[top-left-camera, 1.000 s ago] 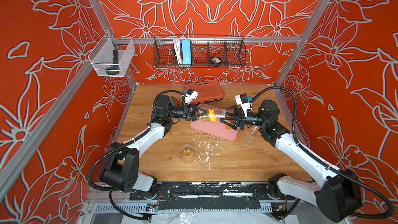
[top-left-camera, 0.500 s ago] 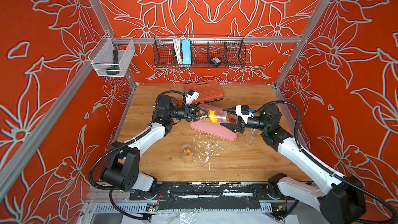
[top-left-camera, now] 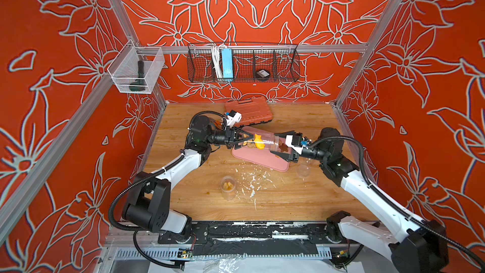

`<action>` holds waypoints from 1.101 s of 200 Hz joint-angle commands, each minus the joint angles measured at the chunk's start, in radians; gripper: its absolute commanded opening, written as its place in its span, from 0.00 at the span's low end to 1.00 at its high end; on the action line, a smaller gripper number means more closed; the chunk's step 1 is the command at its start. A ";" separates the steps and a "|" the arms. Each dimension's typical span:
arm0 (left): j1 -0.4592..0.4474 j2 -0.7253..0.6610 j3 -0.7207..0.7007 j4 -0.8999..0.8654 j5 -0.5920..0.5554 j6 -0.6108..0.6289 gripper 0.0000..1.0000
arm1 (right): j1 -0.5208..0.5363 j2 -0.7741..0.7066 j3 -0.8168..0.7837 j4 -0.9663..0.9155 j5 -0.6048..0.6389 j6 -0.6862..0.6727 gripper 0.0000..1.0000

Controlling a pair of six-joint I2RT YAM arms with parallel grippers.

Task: Pour the cookies out of the jar
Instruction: Unscrew the lid from the jar, then place the lid at the center of the board.

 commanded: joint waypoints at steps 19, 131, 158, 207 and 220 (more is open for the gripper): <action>0.017 -0.027 0.040 0.048 0.026 -0.022 0.57 | -0.013 -0.038 -0.024 -0.112 0.076 0.049 0.00; 0.037 -0.103 0.048 -0.164 0.001 0.136 0.58 | -0.012 -0.175 0.008 -0.607 0.464 0.628 0.10; 0.039 -0.131 0.048 -0.228 -0.007 0.186 0.57 | -0.012 -0.189 0.010 -0.729 0.459 0.775 0.12; 0.039 -0.168 0.036 -0.247 -0.010 0.199 0.57 | -0.010 -0.162 0.008 -0.925 0.499 0.889 0.17; 0.039 -0.174 0.031 -0.249 -0.012 0.200 0.57 | -0.010 -0.154 0.002 -0.964 0.524 0.900 0.18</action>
